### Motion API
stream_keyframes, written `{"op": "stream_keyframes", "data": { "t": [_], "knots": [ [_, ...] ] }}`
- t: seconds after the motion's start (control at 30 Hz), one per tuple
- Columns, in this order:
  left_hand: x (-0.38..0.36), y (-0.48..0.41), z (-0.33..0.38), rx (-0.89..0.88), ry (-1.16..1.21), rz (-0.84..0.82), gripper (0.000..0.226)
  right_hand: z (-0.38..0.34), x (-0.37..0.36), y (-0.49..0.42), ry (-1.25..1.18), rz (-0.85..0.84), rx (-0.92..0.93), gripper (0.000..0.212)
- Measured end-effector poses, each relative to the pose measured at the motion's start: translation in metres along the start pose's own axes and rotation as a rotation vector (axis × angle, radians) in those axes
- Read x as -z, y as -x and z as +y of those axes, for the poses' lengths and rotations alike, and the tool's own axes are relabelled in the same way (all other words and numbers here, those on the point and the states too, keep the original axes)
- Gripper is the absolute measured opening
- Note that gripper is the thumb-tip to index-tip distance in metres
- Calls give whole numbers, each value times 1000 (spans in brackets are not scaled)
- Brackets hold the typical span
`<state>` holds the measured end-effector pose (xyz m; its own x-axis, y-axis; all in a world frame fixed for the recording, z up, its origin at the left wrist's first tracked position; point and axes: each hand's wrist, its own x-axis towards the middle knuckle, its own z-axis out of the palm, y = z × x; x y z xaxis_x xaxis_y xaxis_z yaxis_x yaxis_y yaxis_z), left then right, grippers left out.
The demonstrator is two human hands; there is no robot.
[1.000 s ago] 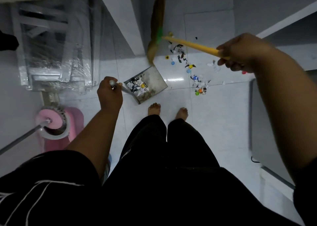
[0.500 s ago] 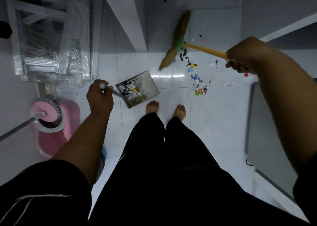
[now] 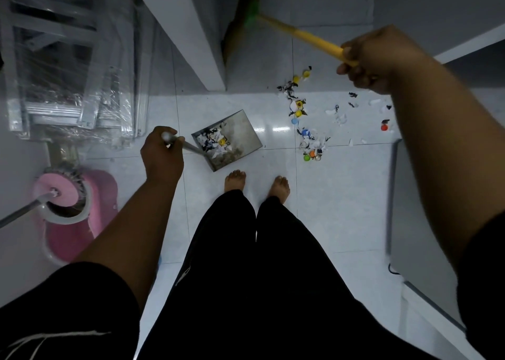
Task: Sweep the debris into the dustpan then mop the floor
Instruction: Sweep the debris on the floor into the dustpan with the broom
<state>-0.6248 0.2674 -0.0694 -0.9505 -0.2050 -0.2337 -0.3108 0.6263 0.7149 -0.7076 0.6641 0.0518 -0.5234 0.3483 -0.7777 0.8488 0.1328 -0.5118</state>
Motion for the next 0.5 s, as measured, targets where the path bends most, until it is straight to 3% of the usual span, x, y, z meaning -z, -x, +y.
{"op": "stream_keyframes", "data": {
  "t": [0.27, 0.5],
  "knots": [
    [-30, -7, 10, -76, -35, -18, 13, 3, -60, -83, -436, -74, -97, 19],
    [-56, -14, 15, -105, -51, -43, 12, 58, -71, -126, -184, 13, -307, 18]
  ]
}}
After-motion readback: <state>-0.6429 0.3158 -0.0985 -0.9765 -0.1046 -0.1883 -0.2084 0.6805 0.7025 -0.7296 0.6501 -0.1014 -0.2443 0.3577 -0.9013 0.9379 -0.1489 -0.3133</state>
